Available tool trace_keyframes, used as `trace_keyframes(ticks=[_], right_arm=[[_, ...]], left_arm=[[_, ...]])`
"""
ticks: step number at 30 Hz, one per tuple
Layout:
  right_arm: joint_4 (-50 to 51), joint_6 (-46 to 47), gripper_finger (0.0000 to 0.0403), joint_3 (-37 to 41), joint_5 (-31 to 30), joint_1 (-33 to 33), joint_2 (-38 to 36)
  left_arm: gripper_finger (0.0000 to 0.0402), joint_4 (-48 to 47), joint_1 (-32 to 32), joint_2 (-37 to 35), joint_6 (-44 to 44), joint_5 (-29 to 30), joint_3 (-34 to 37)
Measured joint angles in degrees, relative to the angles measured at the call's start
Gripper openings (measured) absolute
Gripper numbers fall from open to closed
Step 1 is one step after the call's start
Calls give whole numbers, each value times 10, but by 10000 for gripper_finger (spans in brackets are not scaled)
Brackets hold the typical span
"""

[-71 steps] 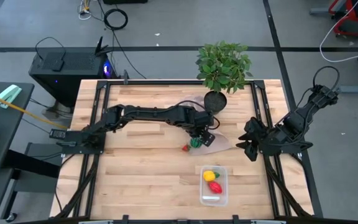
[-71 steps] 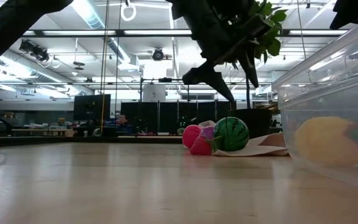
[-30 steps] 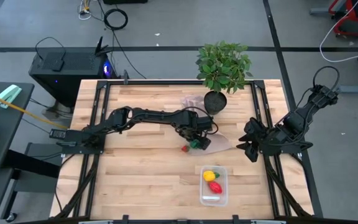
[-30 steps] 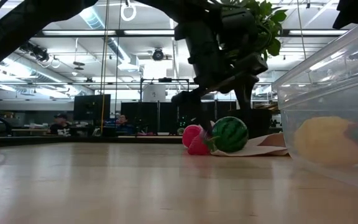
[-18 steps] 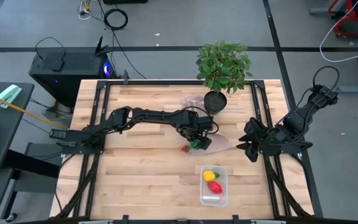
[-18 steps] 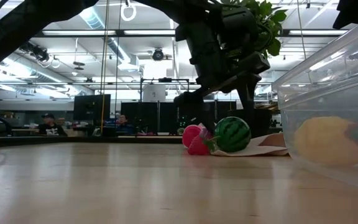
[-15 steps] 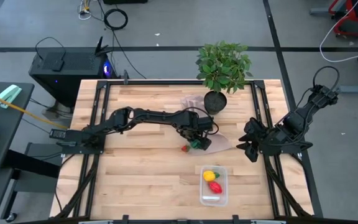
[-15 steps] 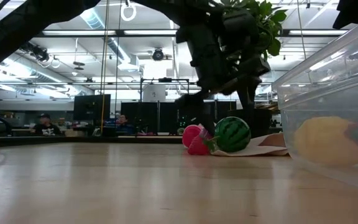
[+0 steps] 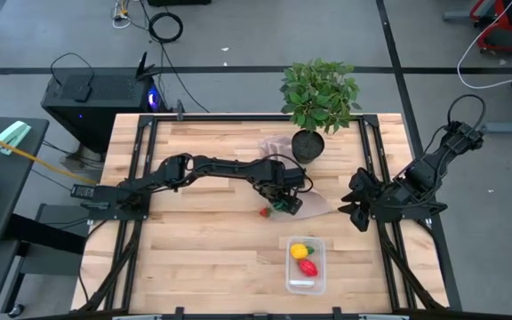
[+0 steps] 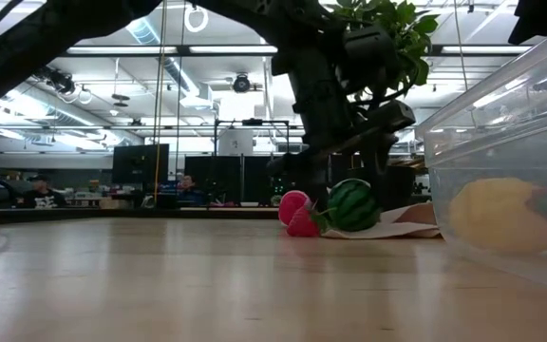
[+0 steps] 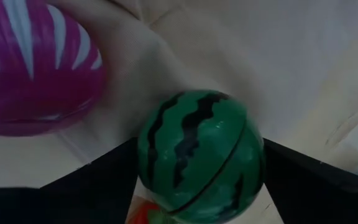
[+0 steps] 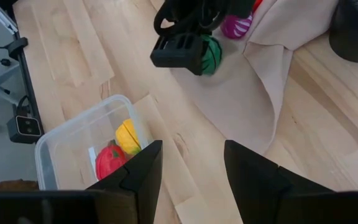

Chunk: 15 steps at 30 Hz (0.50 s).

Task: Pick and placing Produce into tupperware
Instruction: Put the green watermelon into the transparent bin

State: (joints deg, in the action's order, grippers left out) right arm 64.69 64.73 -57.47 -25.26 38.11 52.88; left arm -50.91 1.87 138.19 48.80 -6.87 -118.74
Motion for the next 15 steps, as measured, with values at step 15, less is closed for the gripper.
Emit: trace_keyframes(ticks=[15], right_arm=[[0,0,178,0,0,0,0]], left_arm=[[295,-8,0,-15,-19,-25,-20]])
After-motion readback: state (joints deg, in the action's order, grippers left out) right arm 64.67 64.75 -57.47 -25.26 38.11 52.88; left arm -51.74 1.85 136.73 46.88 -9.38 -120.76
